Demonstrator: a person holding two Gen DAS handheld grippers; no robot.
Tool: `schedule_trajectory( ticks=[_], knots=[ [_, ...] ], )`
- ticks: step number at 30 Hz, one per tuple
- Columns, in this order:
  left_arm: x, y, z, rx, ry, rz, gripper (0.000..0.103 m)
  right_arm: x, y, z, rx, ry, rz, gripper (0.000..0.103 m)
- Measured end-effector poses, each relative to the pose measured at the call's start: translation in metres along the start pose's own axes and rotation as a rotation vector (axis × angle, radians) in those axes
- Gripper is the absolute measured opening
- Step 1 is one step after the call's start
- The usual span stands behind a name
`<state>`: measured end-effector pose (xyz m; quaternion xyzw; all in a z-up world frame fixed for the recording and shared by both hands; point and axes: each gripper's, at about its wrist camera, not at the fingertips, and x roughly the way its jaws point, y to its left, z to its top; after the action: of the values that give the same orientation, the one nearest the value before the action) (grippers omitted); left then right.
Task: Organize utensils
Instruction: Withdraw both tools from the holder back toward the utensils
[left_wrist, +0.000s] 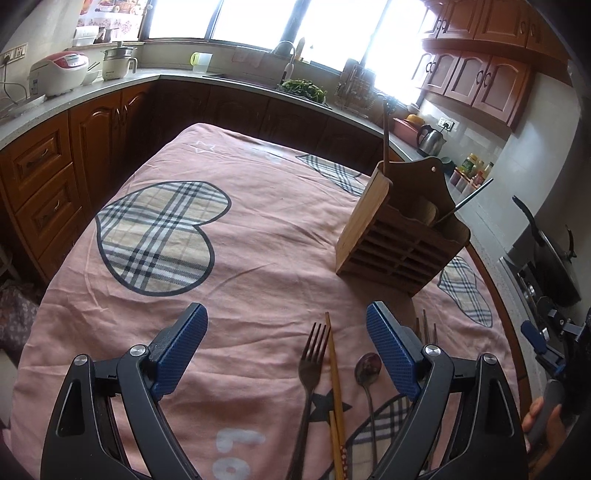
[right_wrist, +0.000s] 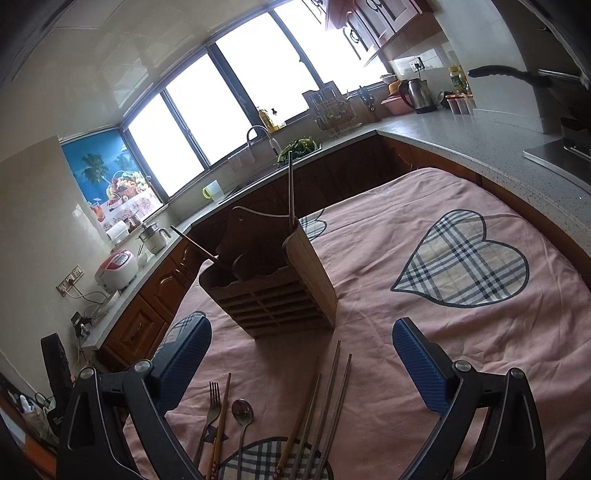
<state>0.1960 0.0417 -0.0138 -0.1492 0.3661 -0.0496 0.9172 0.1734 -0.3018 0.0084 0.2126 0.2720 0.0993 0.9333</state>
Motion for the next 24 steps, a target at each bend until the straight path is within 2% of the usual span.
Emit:
schedule_trajectory(
  ticks=[7, 15, 24],
  knots=[
    [-0.002, 0.002, -0.015, 0.012, 0.025, 0.004, 0.090, -0.003, -0.005, -0.022, 0.006, 0.043, -0.027, 0.100],
    [0.002, -0.007, -0.018, 0.048, 0.050, 0.002, 0.090, 0.001, -0.010, -0.033, 0.003, 0.076, -0.049, 0.100],
    [0.022, -0.029, -0.013, 0.139, 0.084, -0.007, 0.090, 0.011, -0.012, -0.035, -0.005, 0.104, -0.068, 0.100]
  ],
)
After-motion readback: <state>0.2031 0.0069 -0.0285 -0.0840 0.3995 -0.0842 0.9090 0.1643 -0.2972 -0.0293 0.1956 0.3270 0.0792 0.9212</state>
